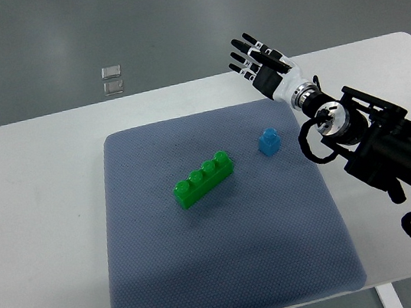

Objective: Stack blue block on green block with right hand
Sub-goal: 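Raise the right hand and swing it over the blue block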

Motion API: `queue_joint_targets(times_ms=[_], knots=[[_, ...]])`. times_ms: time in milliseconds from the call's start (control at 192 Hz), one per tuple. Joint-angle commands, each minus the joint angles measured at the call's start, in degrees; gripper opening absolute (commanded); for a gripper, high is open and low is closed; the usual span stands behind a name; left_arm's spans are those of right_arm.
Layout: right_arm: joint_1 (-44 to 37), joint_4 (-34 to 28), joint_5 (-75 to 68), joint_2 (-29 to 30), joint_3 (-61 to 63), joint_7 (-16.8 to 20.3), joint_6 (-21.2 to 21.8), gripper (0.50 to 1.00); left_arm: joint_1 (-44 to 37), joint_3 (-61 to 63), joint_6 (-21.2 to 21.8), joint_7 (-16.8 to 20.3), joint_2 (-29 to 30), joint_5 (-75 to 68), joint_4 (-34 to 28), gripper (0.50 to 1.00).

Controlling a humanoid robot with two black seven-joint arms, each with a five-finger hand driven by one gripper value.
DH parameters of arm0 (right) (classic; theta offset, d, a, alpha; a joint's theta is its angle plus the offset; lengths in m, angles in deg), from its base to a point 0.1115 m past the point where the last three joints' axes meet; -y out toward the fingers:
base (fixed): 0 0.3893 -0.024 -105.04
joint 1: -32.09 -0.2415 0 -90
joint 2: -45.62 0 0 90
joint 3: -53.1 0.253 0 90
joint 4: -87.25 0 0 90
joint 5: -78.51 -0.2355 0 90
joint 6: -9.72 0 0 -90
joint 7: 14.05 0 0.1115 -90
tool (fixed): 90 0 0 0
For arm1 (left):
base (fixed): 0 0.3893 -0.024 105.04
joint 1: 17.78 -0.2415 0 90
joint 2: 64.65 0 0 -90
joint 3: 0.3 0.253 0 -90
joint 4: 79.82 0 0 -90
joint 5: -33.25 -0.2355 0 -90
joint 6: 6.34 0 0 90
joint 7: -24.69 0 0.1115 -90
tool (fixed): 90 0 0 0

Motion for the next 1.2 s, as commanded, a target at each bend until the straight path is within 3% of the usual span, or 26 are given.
queue_joint_targets(times_ms=[0, 475, 762, 966, 1195], knots=[[0.0, 0.0, 0.0, 0.0, 0.0, 0.0, -0.04, 0.917, -0.02, -0.08, -0.07, 0.0, 0.0, 0.0, 0.0, 1.0], [-0.09, -0.26, 0.35, 0.0, -0.61, 0.0, -0.04, 0.917, 0.42, -0.08, 0.1, 0.0, 0.0, 0.0, -0.17, 1.0], [-2.99, -4.21, 5.98, -0.09, -1.58, 0.79, 2.24, 0.915, 0.42, -0.08, 0.1, 0.0, 0.0, 0.0, -0.26, 1.0], [-8.35, -10.45, 19.69, -6.5, -4.48, 5.19, 3.39, 0.915, 0.42, -0.08, 0.19, 0.0, 0.0, 0.0, -0.09, 1.0], [-18.98, -11.77, 33.04, -14.67, -15.99, 7.65, 9.1, 0.917, 0.42, -0.08, 0.19, 0.0, 0.0, 0.0, -0.26, 1.0]])
